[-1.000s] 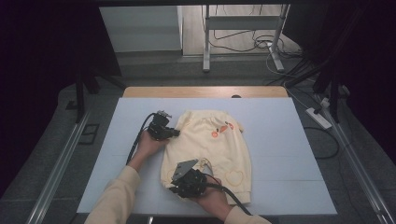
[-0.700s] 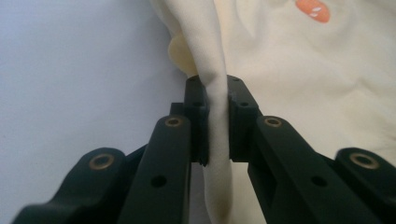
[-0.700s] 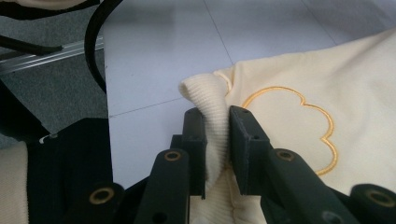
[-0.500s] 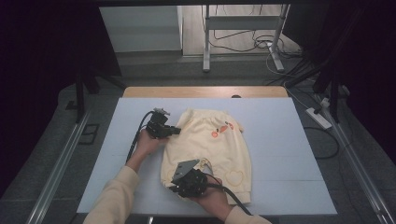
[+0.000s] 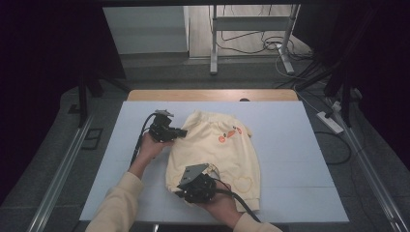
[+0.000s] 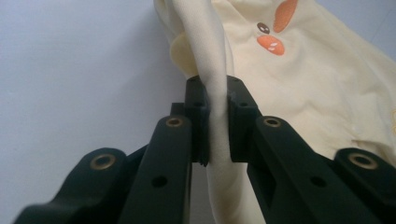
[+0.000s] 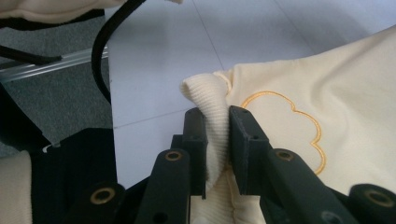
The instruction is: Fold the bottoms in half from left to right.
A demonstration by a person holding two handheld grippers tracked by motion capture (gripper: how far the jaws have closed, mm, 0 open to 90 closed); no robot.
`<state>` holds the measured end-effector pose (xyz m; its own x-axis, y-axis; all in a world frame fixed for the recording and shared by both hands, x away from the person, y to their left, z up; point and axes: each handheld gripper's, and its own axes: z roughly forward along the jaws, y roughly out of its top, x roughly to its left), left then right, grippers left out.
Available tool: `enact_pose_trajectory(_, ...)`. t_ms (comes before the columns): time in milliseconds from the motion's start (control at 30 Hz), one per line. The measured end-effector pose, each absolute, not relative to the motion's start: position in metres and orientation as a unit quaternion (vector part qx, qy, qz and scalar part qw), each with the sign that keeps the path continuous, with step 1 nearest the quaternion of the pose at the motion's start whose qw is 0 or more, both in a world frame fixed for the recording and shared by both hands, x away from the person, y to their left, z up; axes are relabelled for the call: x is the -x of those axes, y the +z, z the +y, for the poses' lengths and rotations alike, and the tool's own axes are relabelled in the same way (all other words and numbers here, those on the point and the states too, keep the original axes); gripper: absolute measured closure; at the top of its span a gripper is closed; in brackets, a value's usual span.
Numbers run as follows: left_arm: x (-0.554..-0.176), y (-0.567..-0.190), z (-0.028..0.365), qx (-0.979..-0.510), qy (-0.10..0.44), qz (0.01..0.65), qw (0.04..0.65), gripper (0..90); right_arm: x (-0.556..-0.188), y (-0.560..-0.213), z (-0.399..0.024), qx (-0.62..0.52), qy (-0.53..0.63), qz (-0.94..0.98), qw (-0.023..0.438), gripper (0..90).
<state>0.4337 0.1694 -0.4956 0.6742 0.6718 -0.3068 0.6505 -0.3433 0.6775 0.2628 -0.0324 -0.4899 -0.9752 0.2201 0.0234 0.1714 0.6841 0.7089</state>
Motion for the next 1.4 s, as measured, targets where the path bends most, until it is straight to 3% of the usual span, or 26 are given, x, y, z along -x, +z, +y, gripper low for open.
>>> enact_pose_trajectory(1400, -0.425, -0.460, 0.193, -0.789, 0.026, 0.411, 0.456, 81.5, -0.252, -0.457, -0.027, -0.086, 0.445, 0.891, 0.023, 76.6)
